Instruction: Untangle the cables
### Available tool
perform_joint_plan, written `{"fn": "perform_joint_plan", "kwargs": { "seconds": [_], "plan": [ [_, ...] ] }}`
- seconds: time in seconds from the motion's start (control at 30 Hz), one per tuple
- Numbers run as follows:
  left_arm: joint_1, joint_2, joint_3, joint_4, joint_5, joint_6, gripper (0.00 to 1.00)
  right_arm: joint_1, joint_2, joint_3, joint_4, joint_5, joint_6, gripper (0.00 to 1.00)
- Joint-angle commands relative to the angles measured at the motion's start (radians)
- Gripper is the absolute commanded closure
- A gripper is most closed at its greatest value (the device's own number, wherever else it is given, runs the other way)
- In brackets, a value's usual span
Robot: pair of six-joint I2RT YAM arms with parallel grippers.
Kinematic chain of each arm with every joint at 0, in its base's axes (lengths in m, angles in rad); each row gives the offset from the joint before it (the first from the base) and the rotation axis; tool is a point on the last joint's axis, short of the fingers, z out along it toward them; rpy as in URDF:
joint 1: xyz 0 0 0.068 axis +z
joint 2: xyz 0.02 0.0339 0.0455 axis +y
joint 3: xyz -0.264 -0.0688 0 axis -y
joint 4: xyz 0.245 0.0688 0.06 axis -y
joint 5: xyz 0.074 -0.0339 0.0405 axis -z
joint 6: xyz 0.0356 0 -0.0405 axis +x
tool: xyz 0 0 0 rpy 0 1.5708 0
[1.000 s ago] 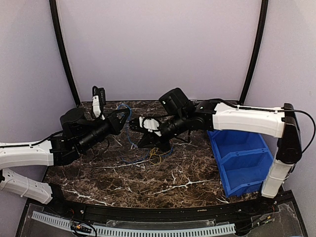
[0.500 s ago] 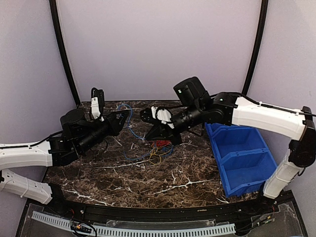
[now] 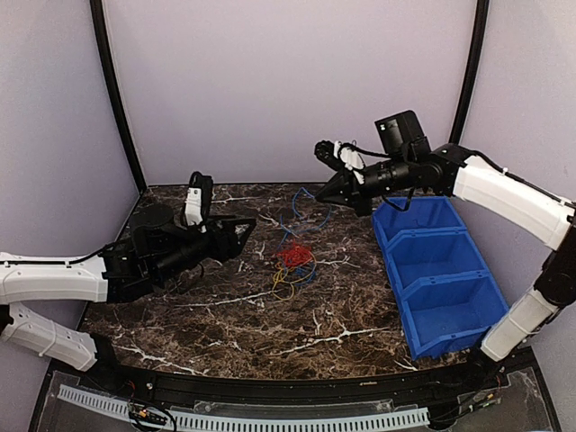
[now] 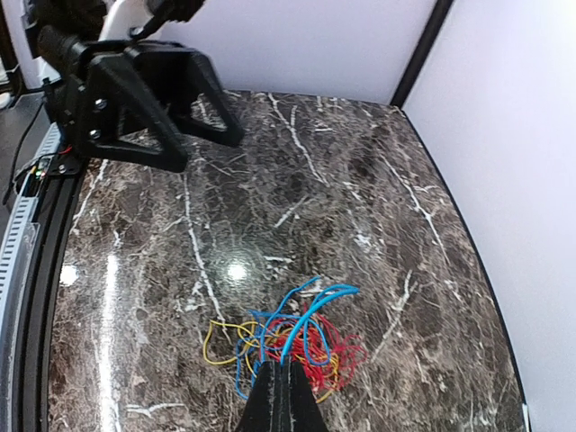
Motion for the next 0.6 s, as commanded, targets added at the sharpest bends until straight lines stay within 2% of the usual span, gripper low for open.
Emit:
{"fn": "perform_joint_plan", "kwargs": {
  "seconds": [0.0, 0.27, 0.4, 0.5, 0.57],
  "plan": [
    [-0.001, 0.017, 0.034, -0.005, 0.03, 0.064, 0.36, -0.09, -0.064, 0.031, 0.032, -0.032, 0.035, 1.0],
    [-0.001, 0.11, 0.257, -0.184, 0.004, 0.284, 0.35, -0.344, -0.138, 0.016, 0.053, -0.062, 0.068, 1.0],
    [0.0, 0.179, 0.397, -0.25, -0.05, 0.383, 0.31, -0.475, -0.172, -0.022, 0.083, -0.114, 0.104, 1.0],
    [0.001, 0.234, 0.48, -0.251, -0.084, 0.465, 0.3, -0.562, -0.197, -0.045, 0.104, -0.177, 0.146, 1.0],
    [0.002, 0.247, 0.483, -0.215, -0.112, 0.481, 0.29, -0.597, -0.214, -0.059, 0.114, -0.185, 0.157, 1.0]
  ]
}}
